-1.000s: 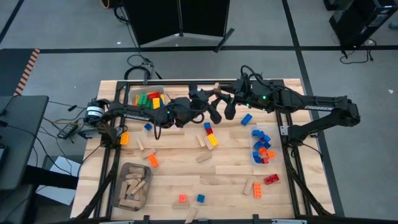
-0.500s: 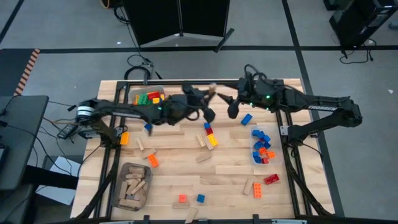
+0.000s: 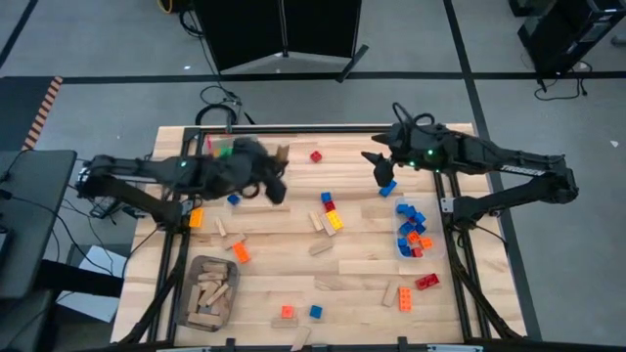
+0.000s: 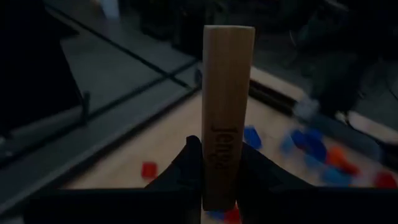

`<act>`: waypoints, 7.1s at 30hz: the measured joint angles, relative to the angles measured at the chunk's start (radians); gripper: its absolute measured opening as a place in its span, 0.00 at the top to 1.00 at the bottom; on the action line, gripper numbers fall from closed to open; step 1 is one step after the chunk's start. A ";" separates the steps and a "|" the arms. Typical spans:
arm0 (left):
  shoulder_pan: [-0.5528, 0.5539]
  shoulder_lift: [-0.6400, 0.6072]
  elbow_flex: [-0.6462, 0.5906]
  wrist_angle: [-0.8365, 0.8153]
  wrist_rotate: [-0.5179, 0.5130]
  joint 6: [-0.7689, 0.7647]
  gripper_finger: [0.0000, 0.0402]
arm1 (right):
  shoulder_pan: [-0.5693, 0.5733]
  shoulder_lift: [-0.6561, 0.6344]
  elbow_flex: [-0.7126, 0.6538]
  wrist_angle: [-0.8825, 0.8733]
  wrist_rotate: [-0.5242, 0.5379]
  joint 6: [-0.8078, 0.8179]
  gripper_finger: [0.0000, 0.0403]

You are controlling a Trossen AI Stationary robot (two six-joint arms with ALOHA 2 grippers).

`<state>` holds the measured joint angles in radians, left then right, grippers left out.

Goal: Sort blocks by size
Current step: Put the brown block into the black bin

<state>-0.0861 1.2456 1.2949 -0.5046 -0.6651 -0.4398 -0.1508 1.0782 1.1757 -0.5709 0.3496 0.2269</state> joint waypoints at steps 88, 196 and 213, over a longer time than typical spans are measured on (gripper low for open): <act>-0.895 -0.025 -0.275 -0.426 0.118 -1.212 0.70 | 0.589 0.400 -0.001 -0.033 -0.137 0.562 0.38; -0.195 0.229 -0.277 1.093 -0.247 0.457 0.70 | 0.422 0.329 0.001 0.491 0.538 -0.309 0.70; -0.092 0.229 -0.277 1.190 -0.036 0.455 0.70 | 0.372 0.328 0.001 0.548 0.547 -0.309 0.70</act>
<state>-0.1783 1.4746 1.0183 0.6851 -0.7016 0.0153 0.2209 1.4059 1.1763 -0.0234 0.8964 -0.0818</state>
